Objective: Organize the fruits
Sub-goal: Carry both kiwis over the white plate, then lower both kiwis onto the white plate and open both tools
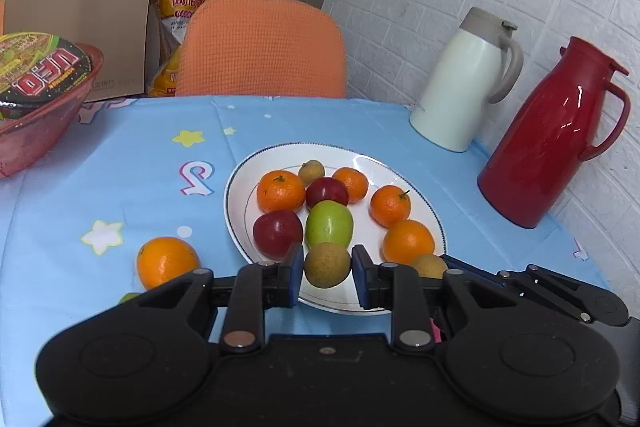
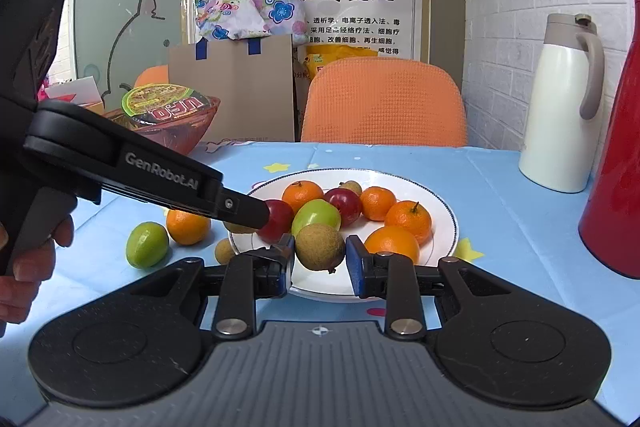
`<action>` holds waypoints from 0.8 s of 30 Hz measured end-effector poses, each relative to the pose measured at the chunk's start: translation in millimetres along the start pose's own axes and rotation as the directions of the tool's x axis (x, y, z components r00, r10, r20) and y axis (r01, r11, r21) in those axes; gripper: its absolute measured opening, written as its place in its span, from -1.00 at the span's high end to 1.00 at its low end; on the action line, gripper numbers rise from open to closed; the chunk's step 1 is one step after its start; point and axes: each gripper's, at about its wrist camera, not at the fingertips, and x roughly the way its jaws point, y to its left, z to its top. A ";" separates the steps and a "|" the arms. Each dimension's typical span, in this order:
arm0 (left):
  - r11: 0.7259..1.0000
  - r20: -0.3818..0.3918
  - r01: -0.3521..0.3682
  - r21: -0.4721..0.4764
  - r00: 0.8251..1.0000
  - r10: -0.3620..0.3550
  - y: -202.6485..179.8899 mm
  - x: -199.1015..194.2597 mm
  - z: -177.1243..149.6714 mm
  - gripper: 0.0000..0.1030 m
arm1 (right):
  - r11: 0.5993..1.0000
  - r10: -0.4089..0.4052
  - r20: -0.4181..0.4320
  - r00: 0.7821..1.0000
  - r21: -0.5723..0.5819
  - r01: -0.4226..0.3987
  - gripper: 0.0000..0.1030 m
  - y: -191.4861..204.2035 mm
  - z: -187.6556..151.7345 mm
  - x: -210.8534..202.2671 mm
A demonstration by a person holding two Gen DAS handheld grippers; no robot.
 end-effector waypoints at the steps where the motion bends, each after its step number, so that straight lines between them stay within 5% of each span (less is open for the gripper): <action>1: 1.000 -0.005 -0.003 0.001 1.000 0.003 -0.3 2.6 0.0 -0.70 | 1.000 0.003 -0.002 1.000 0.001 -0.003 0.05 -0.3 -1.0 0.8; 24: 0.999 -0.043 -0.033 -0.007 0.999 0.033 11.8 29.5 -0.5 -0.70 | 0.999 0.031 -0.058 0.998 0.029 -0.029 0.05 -0.8 -3.2 29.6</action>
